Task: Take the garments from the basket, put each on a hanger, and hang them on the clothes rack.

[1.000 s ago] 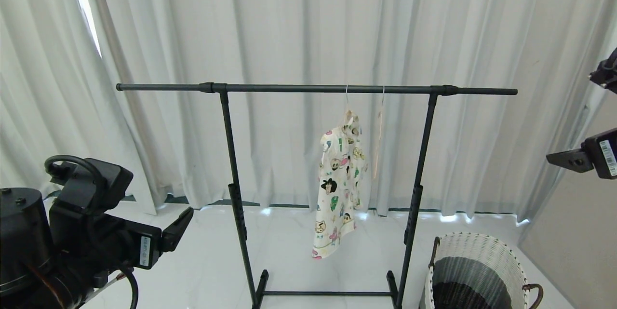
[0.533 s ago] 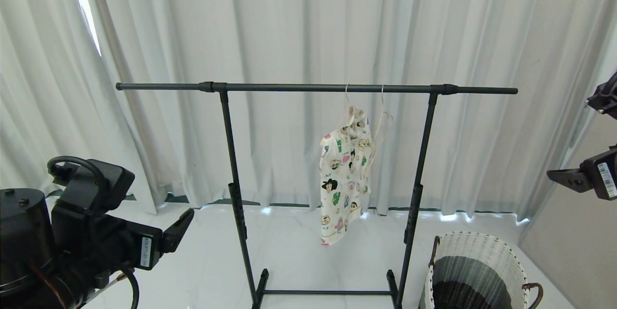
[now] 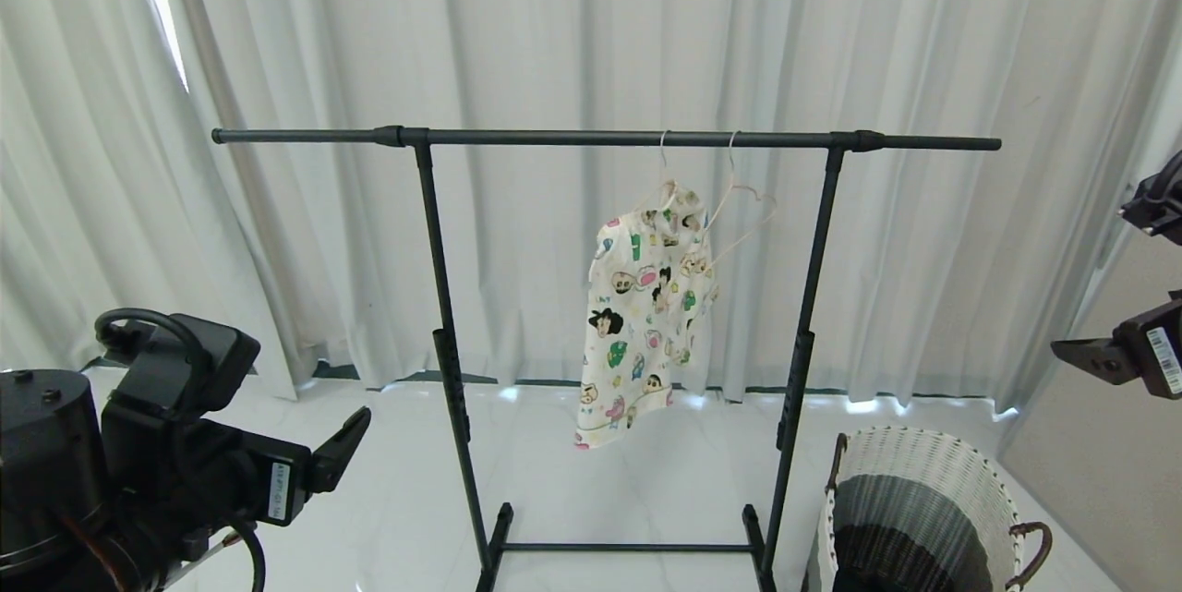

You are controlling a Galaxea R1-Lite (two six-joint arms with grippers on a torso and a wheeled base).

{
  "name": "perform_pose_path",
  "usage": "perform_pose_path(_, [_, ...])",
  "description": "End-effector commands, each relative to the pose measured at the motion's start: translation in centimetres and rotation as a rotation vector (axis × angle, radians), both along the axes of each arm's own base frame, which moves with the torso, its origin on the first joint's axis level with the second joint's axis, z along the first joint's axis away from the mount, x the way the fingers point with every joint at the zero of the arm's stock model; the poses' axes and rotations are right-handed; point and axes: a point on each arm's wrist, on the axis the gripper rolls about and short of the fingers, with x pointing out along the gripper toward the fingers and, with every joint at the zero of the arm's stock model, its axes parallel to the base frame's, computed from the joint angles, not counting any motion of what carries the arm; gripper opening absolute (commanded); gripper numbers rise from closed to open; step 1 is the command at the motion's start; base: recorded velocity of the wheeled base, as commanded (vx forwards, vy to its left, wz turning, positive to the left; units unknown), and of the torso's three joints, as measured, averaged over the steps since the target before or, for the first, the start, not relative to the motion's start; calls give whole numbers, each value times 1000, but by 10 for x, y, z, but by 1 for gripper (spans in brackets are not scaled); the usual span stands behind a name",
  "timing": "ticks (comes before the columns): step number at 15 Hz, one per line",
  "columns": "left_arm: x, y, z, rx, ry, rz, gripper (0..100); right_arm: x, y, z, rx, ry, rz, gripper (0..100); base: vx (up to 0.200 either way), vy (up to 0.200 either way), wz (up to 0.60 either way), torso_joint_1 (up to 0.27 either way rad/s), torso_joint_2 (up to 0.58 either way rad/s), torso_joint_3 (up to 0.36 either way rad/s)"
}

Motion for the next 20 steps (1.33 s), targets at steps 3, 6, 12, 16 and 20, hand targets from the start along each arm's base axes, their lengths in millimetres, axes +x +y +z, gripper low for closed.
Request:
perform_pose_path(3, [1,1,0,0,-2,12,100,-8,-2,-8,-5,19,-1,100,0,0,0,-221,509,290])
perform_pose_path(6, [1,3,0,1,-4,26,100,-10,-3,-11,-7,26,-9,100,0,0,0,-206,492,281])
perform_pose_path(12, [-1,6,2,25,-22,97,100,-12,-15,-14,-59,38,-76,100,0,0,0,-182,478,286])
perform_pose_path(16, [-3,7,-4,39,2,108,100,-16,-15,-18,-62,47,-78,100,0,0,0,-159,460,295])
perform_pose_path(20, [-3,7,-4,37,1,109,100,-20,-16,-21,-59,45,-77,100,0,0,0,-48,240,140])
